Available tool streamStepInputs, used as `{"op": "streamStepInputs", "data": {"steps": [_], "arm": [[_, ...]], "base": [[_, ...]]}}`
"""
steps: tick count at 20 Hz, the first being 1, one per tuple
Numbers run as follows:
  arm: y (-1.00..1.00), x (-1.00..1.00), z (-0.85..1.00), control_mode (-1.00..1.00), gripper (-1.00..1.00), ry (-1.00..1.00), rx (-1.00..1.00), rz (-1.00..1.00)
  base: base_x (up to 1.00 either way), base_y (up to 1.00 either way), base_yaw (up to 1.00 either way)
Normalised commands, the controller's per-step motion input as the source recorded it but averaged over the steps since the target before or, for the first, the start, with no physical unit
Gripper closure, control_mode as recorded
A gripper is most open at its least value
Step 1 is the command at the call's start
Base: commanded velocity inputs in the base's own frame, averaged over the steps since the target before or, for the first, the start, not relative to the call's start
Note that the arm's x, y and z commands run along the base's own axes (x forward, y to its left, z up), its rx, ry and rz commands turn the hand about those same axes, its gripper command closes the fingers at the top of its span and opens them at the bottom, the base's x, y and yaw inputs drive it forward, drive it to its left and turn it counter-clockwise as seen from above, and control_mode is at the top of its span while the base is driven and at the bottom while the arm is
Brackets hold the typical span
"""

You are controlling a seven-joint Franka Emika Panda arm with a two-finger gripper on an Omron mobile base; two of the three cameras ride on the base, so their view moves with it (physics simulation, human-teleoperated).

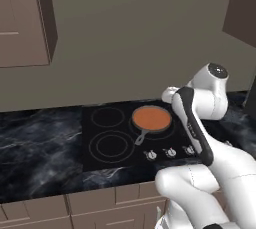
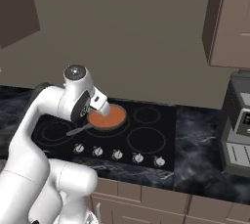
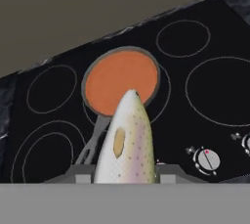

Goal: Retrieve the fish from the fridge and place it on the saucepan with marinade on the stove.

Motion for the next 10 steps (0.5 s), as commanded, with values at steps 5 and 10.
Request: {"op": "streamStepInputs", "data": {"steps": [5, 10], "arm": [[0.06, 0.60, -0.25, -1.00, 1.00, 0.21, 0.00, 0.00], [0.08, 0.48, -0.30, -1.00, 1.00, 0.12, 0.00, 0.00]], "base": [[0.00, 0.00, 0.00], [0.00, 0.00, 0.00]]}}
